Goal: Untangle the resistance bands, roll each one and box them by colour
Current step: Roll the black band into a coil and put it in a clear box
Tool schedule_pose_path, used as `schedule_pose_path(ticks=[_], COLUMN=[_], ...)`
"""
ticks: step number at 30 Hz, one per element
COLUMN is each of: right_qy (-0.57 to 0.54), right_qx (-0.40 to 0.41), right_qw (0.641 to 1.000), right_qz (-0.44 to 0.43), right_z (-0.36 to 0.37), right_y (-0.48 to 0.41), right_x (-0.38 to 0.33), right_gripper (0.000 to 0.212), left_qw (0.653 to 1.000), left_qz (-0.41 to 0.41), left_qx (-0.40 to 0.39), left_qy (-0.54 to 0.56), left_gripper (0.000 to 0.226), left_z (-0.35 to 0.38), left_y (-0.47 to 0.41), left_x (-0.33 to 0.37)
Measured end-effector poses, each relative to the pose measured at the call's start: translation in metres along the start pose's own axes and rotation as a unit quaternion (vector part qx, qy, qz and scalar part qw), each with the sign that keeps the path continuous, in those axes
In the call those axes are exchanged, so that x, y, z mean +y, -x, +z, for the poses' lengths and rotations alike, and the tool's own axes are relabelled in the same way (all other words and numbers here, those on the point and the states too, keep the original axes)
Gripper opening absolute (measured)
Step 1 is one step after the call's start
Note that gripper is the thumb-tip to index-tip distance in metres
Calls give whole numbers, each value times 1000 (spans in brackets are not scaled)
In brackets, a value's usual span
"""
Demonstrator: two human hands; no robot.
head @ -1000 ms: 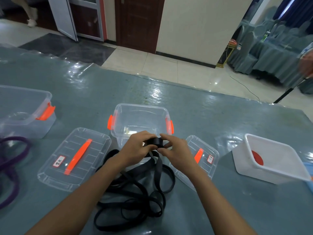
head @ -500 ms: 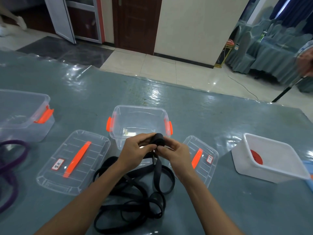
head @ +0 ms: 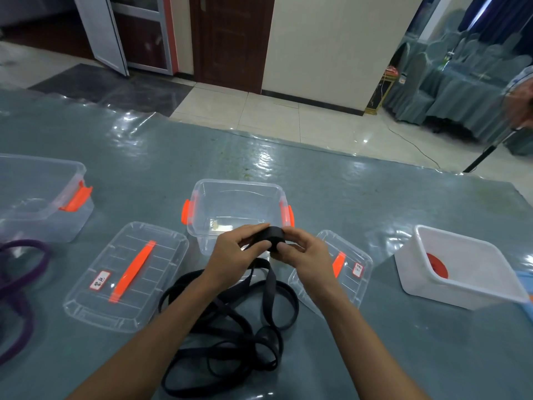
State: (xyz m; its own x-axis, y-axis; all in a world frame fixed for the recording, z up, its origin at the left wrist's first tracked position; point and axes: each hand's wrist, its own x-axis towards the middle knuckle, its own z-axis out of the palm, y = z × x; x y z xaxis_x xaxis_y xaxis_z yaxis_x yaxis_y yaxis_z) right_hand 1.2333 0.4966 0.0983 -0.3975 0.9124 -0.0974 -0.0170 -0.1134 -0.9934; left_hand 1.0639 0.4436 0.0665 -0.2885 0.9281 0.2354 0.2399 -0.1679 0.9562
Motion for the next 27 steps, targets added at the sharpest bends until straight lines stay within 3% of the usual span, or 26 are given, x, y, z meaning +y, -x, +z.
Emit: schedule_pose_path(ticks=[3,5,7,9,10,12,15,18,20,22,24,27], right_qy=[-68,-33,106,284,319,282,123,6,0,125,307,339], right_qx=[-5,-12,-6,-20,-27,-19,4,4,-10,-20,-27,-50], right_qw=[997,999,994,953,940,953,991,1000,1000,991,946,933], right_qz=[29,18,-37,-106,-121,-107,-48,-15,-7,-44,-104,-113], right_z=[7,10,8,6,5,4,4,11,14,11,4,0], right_y=[5,7,4,0,-2,-6,-9,-7,-4,-5,-10,-15], right_x=[10,14,15,10,7,-1,-6,1,7,10,9,1], right_gripper=[27,31,39,42,39,36,34,31,35,43,48,39], left_qw=[1000,999,996,992,991,994,1000,1000,999,997,993,991], left_qz=[-9,10,31,57,68,62,6,-9,6,30,48,66], left_qx=[17,11,-10,-34,-38,-22,4,27,39,18,-22,-29], left_qy=[7,-34,-77,-105,-110,-93,-20,3,-22,-70,-109,-116], left_gripper=[39,37,36,36,36,36,43,42,39,38,38,37], left_z=[0,-5,-12,-16,-16,-14,-11,-8,-9,-13,-17,-18], left_y=[3,4,3,1,-1,-2,-2,0,3,4,4,1], left_x=[-3,-6,-7,-7,-6,-3,1,2,2,2,2,4])
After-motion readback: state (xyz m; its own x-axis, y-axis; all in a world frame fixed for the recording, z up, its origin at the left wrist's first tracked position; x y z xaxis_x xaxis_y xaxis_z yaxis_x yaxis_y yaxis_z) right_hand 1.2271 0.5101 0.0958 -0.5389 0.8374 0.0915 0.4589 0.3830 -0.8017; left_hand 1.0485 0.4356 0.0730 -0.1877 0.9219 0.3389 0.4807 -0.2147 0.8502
